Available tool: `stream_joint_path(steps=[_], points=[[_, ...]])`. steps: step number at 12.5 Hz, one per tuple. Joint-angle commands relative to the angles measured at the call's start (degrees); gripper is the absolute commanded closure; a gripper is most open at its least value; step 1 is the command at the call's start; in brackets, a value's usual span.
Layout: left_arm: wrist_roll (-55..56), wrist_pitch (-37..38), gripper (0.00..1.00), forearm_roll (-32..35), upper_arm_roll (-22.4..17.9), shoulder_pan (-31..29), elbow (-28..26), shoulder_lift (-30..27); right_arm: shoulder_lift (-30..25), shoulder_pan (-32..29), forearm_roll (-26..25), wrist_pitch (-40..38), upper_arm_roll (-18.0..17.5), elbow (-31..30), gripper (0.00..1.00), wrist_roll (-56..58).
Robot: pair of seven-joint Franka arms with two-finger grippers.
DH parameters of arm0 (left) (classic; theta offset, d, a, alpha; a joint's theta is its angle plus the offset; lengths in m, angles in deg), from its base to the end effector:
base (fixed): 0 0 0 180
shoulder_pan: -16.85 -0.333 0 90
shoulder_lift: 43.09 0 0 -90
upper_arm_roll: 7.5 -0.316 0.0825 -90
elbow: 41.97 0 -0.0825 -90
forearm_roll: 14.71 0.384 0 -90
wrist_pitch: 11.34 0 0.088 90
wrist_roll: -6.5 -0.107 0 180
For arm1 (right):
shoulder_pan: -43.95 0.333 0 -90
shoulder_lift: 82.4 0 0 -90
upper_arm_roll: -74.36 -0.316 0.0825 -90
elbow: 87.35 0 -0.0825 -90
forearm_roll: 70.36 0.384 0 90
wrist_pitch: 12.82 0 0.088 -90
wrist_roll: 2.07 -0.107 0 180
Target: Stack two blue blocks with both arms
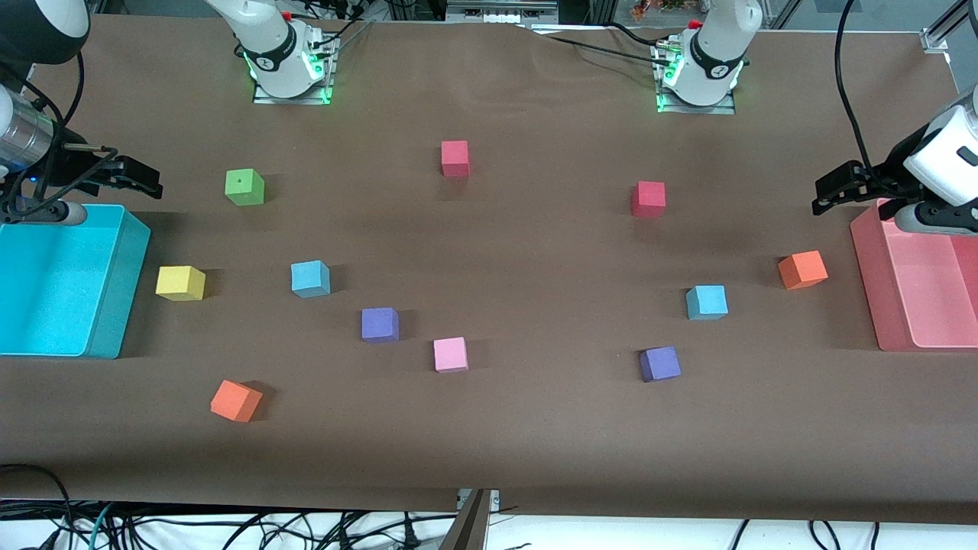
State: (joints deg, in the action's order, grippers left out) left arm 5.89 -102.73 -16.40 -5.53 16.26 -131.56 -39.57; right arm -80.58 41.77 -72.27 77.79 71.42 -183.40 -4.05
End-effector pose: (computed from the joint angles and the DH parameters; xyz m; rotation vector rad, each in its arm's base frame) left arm 0.5742 -0.0163 0.5954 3.1094 -0.0522 -0.0470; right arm 0.5579 0.0035 0.5582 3.1007 -0.0291 -0.1954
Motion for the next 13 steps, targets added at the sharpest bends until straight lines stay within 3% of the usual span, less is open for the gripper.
stream_joint_path(steps=[1, 8, 13], points=[[-0.9, 1.7, 0.0, 1.8, -0.2, 0.5, 2.2, 1.0, 0.4, 0.3, -0.2, -0.4, 0.2, 0.8, 0.0, -0.4], [-0.9, 1.8, 0.0, 1.8, -0.4, 0.5, 2.3, 1.1, 3.8, 0.8, 0.1, 0.7, -1.3, -0.7, 0.0, 0.5], [-0.8, 1.8, 0.0, 1.8, -0.5, 0.6, 2.3, 1.3, 11.0, 3.2, 0.0, 11.5, -4.0, -1.0, 0.0, -0.5]])
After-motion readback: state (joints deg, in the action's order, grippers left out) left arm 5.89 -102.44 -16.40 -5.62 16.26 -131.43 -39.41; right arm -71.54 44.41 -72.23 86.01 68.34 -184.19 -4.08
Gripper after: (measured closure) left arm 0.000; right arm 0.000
